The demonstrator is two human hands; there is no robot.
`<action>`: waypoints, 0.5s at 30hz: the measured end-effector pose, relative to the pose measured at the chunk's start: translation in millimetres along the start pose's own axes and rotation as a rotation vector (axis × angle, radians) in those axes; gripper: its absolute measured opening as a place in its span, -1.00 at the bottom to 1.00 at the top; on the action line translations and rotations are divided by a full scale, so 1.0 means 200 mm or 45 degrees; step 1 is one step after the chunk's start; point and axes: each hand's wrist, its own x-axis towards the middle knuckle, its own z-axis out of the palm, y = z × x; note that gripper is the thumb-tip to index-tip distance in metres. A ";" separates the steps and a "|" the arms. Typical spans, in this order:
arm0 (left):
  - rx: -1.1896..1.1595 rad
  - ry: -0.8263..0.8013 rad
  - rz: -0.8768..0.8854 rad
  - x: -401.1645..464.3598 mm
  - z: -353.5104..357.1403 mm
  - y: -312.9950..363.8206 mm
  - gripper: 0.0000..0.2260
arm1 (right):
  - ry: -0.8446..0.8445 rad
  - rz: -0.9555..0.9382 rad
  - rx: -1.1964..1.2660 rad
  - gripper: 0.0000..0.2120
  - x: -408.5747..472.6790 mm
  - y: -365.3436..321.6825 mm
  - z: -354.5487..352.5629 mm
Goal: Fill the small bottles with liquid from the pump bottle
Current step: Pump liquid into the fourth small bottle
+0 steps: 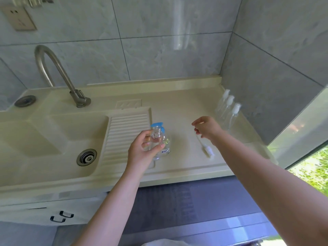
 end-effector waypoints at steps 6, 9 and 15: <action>-0.171 -0.025 -0.046 -0.07 0.05 0.11 -0.65 | 0.076 -0.039 -0.352 -0.67 -0.02 0.18 -0.03; -0.214 -0.039 -0.055 -0.09 0.08 0.14 -0.64 | 0.066 -0.089 -0.490 -0.63 -0.03 0.23 -0.03; -0.203 -0.038 -0.029 -0.12 0.12 0.16 -0.64 | -0.115 -0.097 -0.741 -0.55 -0.01 0.35 0.01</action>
